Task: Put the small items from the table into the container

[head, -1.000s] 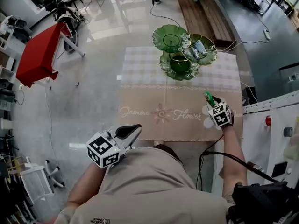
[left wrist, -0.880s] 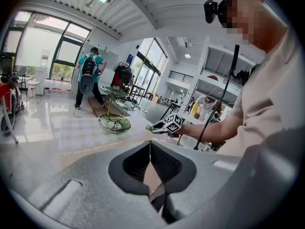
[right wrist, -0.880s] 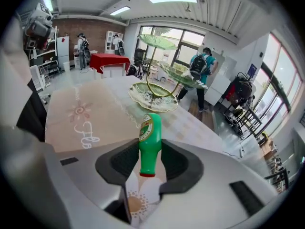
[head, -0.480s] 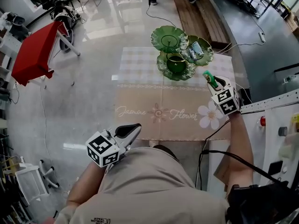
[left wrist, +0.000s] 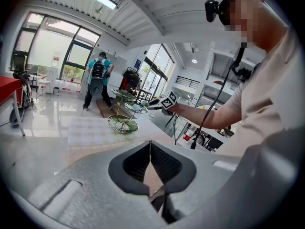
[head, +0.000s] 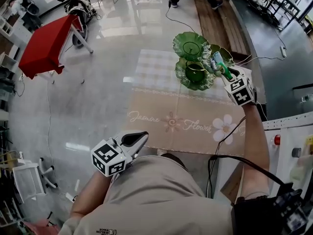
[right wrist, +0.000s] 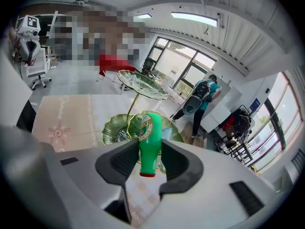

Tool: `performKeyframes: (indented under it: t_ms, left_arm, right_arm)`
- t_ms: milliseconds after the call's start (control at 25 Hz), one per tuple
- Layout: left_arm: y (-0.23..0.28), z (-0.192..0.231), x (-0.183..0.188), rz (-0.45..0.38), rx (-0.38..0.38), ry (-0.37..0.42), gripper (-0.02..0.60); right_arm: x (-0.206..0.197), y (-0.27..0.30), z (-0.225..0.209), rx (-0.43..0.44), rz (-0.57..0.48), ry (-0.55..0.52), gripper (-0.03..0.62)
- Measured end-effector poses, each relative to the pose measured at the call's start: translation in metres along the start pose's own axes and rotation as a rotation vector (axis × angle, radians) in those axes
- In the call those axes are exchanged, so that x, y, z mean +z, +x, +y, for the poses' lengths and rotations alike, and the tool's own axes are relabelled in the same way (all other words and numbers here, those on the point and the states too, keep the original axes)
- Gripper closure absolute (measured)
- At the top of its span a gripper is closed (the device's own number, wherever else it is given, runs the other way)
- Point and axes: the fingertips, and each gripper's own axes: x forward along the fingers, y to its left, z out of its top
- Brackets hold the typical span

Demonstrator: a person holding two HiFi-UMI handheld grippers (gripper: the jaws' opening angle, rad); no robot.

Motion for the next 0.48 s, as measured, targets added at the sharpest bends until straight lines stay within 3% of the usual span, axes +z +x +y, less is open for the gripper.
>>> performKeyframes:
  t_ms: [480]
  left_arm:
    - [-0.013, 0.017, -0.005, -0.01, 0.076, -0.042, 0.574]
  right_arm:
    - [-0.017, 0.057, 0.001, 0.012, 0.111, -0.078, 0.439]
